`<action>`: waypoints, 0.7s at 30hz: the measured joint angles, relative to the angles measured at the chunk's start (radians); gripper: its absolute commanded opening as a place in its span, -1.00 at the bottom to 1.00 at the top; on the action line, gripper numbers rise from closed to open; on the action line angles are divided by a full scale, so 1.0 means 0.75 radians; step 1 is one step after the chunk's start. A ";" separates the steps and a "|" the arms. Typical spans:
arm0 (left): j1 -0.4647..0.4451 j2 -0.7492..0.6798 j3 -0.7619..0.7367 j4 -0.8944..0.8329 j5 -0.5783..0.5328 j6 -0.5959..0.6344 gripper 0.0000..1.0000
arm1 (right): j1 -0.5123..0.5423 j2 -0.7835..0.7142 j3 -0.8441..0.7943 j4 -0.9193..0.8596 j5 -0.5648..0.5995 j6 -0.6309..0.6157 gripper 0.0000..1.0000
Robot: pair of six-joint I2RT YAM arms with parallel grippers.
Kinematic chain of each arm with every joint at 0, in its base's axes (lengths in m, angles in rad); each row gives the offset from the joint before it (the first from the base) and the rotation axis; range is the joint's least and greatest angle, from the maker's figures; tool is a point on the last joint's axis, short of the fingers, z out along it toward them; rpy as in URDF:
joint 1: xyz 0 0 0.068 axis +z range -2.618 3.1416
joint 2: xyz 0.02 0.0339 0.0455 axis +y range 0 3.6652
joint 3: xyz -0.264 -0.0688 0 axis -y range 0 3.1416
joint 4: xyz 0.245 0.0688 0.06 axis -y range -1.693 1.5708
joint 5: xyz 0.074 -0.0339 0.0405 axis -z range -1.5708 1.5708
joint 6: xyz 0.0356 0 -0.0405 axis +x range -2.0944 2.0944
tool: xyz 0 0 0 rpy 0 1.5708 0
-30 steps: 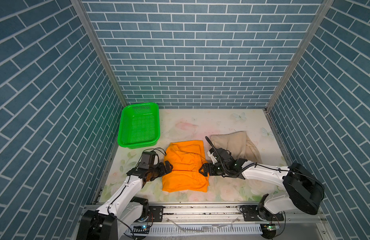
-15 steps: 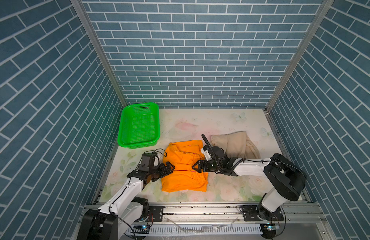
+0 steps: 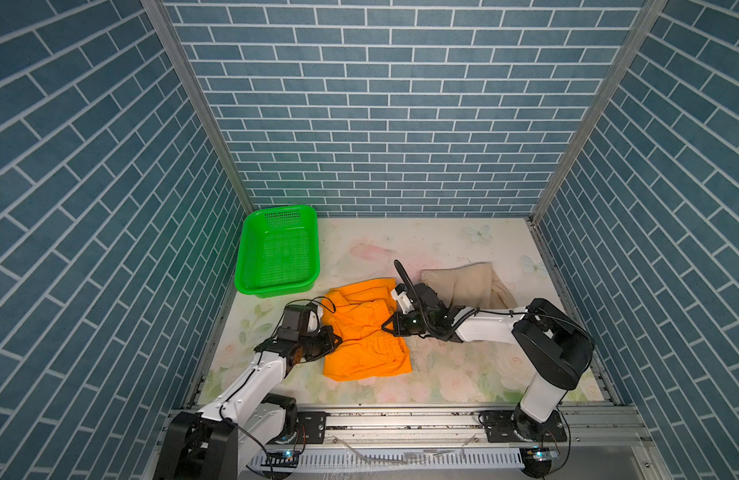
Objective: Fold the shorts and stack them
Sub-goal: 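Lift the orange bundle with both grippers and carry it onto the beige shorts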
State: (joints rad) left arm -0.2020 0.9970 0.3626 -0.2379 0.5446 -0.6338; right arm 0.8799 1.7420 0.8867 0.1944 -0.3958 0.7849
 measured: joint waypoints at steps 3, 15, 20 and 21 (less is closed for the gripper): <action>-0.017 0.000 0.083 -0.049 0.002 -0.005 -1.00 | -0.024 -0.027 0.103 -0.157 0.004 -0.039 -1.00; -0.436 0.370 0.775 -0.179 -0.161 -0.065 -1.00 | -0.379 -0.298 0.498 -0.943 0.024 -0.273 -1.00; -0.588 0.663 1.079 -0.183 -0.207 -0.071 -1.00 | -0.614 -0.389 0.537 -1.173 0.023 -0.394 -1.00; -0.610 0.719 1.132 -0.176 -0.212 -0.073 -1.00 | -0.668 -0.400 0.537 -1.208 0.020 -0.415 -1.00</action>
State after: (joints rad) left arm -0.6594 1.5360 1.2114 -0.3702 0.3855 -0.6884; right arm 0.3790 1.4418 1.2892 -0.7116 -0.3809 0.4740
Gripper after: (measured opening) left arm 0.071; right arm 0.120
